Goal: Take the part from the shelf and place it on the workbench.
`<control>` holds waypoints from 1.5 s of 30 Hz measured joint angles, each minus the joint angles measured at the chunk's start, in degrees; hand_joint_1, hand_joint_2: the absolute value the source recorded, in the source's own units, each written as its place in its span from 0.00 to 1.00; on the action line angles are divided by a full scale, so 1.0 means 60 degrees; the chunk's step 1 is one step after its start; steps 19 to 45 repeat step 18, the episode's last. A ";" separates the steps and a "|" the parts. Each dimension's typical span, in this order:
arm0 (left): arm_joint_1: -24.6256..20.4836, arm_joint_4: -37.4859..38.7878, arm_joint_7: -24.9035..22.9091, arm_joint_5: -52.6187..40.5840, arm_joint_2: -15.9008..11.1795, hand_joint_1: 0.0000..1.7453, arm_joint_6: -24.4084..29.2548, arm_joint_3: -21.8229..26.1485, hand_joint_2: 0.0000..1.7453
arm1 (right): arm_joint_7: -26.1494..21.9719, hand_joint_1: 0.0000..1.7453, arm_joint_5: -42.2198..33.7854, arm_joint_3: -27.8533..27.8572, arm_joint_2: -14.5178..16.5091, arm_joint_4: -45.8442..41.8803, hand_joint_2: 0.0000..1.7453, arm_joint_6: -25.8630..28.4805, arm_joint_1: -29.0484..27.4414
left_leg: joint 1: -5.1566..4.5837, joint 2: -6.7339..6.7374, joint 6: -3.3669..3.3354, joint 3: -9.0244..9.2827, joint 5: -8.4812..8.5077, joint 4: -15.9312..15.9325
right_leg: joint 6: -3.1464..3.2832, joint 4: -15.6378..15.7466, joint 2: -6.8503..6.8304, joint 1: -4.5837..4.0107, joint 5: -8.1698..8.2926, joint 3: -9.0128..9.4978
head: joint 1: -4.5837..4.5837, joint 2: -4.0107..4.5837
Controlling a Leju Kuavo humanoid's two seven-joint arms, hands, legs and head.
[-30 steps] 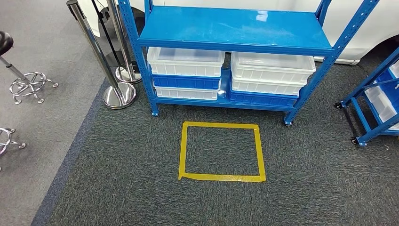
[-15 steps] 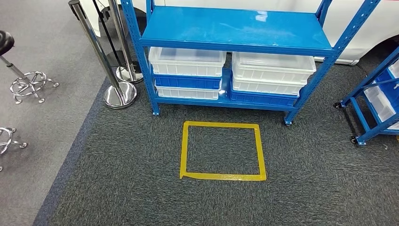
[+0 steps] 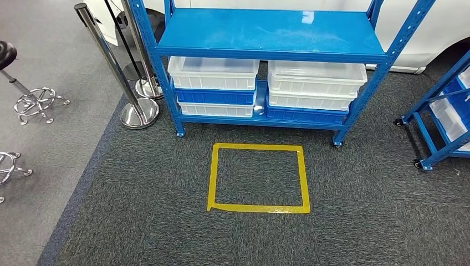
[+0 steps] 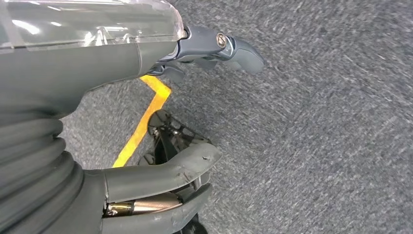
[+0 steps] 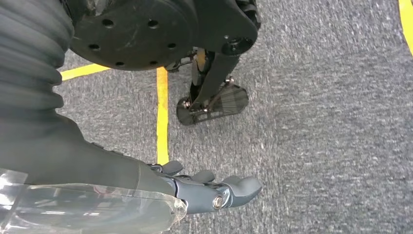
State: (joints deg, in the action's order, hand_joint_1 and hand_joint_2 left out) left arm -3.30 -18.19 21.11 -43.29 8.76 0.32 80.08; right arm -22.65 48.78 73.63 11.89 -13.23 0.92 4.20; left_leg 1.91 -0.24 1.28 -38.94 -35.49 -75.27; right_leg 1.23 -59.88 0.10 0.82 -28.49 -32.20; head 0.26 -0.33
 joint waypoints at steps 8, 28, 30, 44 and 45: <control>-0.0016 0.0000 0.0023 0.0036 0.0001 0.00 -0.0100 0.0003 1.00 | 0.0079 0.00 -0.0128 0.0135 0.0000 -0.0002 1.00 -0.0019 0.0047 | -0.0165 -0.0013 -0.0302 0.1117 0.1233 0.2586 | -0.0277 -0.0057 0.0014 -0.0060 -0.0062 0.0010 | -0.0004 0.0000; -0.0008 0.0000 0.0018 0.0112 -0.0002 0.00 -0.0101 0.0015 1.00 | 0.0093 0.00 -0.0226 0.0204 -0.0005 0.0002 1.00 -0.0160 0.0045 | -0.0195 0.0003 -0.0548 0.1186 0.1318 0.2727 | -0.0413 -0.1593 0.0010 -0.0011 -0.0477 -0.0750 | -0.0006 0.0000; -0.0008 0.0000 0.0018 0.0112 -0.0002 0.00 -0.0101 0.0015 1.00 | 0.0093 0.00 -0.0226 0.0204 -0.0005 0.0002 1.00 -0.0160 0.0045 | -0.0195 0.0003 -0.0548 0.1186 0.1318 0.2727 | -0.0413 -0.1593 0.0010 -0.0011 -0.0477 -0.0750 | -0.0006 0.0000; -0.0008 0.0000 0.0018 0.0112 -0.0002 0.00 -0.0101 0.0015 1.00 | 0.0093 0.00 -0.0226 0.0204 -0.0005 0.0002 1.00 -0.0160 0.0045 | -0.0195 0.0003 -0.0548 0.1186 0.1318 0.2727 | -0.0413 -0.1593 0.0010 -0.0011 -0.0477 -0.0750 | -0.0006 0.0000; -0.0008 0.0000 0.0018 0.0112 -0.0002 0.00 -0.0101 0.0015 1.00 | 0.0093 0.00 -0.0226 0.0204 -0.0005 0.0002 1.00 -0.0160 0.0045 | -0.0195 0.0003 -0.0548 0.1186 0.1318 0.2727 | -0.0413 -0.1593 0.0010 -0.0011 -0.0477 -0.0750 | -0.0006 0.0000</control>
